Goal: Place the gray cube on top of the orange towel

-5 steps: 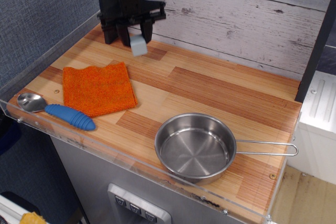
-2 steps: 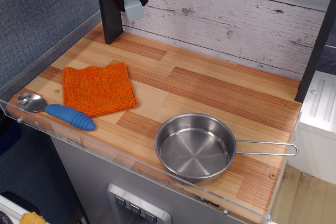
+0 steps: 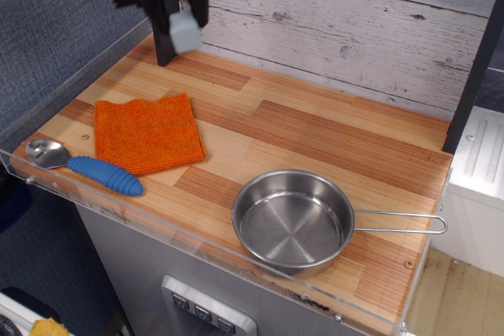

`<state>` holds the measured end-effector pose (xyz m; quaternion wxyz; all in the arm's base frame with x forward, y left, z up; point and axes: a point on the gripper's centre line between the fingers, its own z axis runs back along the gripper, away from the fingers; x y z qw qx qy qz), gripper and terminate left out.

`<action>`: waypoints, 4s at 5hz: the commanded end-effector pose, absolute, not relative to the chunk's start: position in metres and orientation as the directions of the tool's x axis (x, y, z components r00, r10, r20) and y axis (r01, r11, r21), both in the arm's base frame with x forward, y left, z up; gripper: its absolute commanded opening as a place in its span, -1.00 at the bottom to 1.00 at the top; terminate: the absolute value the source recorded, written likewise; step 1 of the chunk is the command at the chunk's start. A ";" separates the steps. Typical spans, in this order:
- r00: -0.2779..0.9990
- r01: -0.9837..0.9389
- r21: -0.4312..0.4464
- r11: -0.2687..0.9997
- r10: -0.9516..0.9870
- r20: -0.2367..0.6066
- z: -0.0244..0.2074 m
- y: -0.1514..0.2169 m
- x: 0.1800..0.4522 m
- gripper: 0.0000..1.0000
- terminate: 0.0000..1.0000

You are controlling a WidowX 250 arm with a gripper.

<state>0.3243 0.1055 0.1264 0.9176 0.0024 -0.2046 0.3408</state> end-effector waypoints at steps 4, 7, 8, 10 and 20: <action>0.625 -0.723 -0.061 0.688 0.689 0.366 0.090 0.146 0.275 -1.00 -1.00; 0.673 -0.713 0.025 0.701 0.672 0.310 0.041 0.142 0.279 -1.00 -1.00; 0.687 -0.703 0.037 0.710 0.664 0.295 0.029 0.139 0.282 -1.00 -1.00; 0.674 -0.716 -0.012 0.698 0.695 0.250 0.033 0.140 0.284 1.00 -1.00; 0.581 -0.760 -0.095 0.644 0.736 0.347 0.123 0.114 0.284 1.00 -1.00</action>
